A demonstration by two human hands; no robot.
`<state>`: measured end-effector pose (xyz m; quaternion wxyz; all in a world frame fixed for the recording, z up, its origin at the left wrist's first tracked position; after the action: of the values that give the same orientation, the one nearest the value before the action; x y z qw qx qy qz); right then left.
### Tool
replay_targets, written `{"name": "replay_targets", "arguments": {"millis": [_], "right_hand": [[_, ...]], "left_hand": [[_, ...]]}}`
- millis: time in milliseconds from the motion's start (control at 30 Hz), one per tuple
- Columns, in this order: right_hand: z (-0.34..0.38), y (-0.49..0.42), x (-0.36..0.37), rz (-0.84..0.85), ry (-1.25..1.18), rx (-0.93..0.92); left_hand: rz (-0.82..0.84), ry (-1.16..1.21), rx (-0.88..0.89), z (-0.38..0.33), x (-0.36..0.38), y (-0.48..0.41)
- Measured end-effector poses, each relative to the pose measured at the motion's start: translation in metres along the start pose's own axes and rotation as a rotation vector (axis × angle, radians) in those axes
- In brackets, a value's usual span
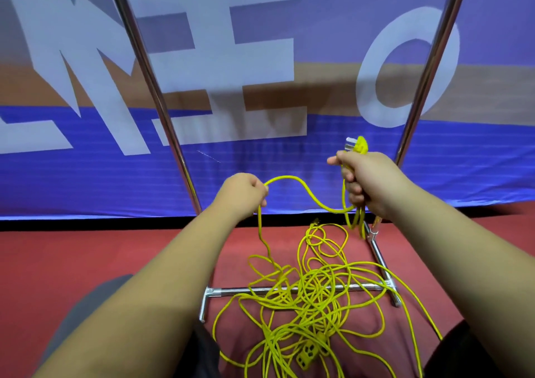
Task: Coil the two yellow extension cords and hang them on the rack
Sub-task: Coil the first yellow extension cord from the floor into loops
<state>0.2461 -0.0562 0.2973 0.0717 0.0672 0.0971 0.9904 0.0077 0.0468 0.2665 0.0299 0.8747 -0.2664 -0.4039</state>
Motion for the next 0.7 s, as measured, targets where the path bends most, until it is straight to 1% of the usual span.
{"name": "replay_targets", "arguments": {"millis": [67,133,233,300,400,500,533,600,700], "right_hand": [[-0.004,-0.001,0.005,0.015,0.091,0.021],[-0.008,-0.002,0.012,0.03,0.119,0.048],[-0.013,-0.007,0.017,0.054,0.034,0.075],[-0.014,-0.009,0.019,0.084,-0.055,0.084],[-0.015,-0.008,0.023,0.158,-0.111,0.069],[-0.016,-0.007,0.023,0.214,-0.089,0.068],[-0.016,-0.006,0.023,0.223,-0.074,0.079],[-0.016,-0.005,0.021,0.225,-0.063,0.094],[-0.014,-0.002,0.018,0.21,-0.074,0.102]], "left_hand": [[0.004,0.192,0.076,-0.01,-0.013,0.013],[0.068,0.29,0.207,-0.018,-0.022,0.026],[0.212,0.284,0.392,-0.022,-0.029,0.04],[0.334,0.233,0.447,-0.019,-0.029,0.044],[0.513,0.163,0.412,-0.008,-0.023,0.043],[0.631,-0.116,0.335,0.008,-0.015,0.035],[0.647,-0.219,0.291,0.014,-0.011,0.033],[0.647,-0.352,0.193,0.023,-0.004,0.029],[0.572,-0.522,0.086,0.036,0.004,0.021]]}}
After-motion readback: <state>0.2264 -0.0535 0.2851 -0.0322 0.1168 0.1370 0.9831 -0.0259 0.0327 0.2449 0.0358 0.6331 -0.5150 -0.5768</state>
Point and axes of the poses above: each hand's wrist, its own y-axis away from the middle knuckle, its own x-axis out of the palm, z = x × y, the point moved 1 cm from there along -y, towards the middle knuckle, and after that the axes turned 15 degrees about z, right-handed, at the moved point
